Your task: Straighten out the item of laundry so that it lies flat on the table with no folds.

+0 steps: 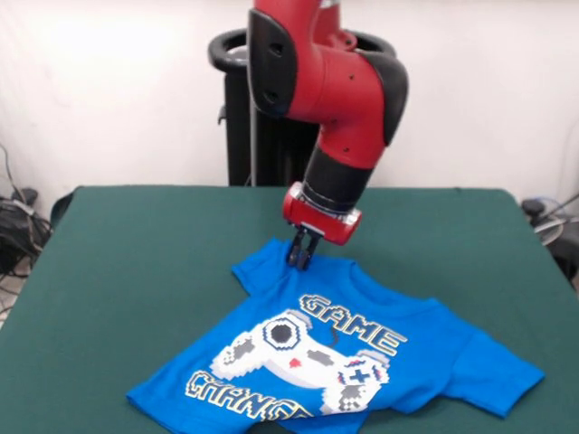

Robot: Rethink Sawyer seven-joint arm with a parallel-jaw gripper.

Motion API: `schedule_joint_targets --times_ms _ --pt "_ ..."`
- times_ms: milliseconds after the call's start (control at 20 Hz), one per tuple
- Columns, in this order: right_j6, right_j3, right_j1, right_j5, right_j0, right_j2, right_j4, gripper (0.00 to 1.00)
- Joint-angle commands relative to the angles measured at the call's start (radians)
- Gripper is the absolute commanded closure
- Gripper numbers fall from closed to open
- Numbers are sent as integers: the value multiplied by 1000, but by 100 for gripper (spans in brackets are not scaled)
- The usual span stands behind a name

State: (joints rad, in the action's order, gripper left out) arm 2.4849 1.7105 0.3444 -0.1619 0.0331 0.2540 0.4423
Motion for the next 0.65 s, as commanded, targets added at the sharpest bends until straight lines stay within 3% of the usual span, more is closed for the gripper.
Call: schedule_joint_targets --times_ms 50,300,650 --pt "165 -91 -70 39 8 28 -88 100" --pt "134 -82 -66 65 -25 -15 -101 100" --pt "147 -98 -87 74 15 34 -115 100"
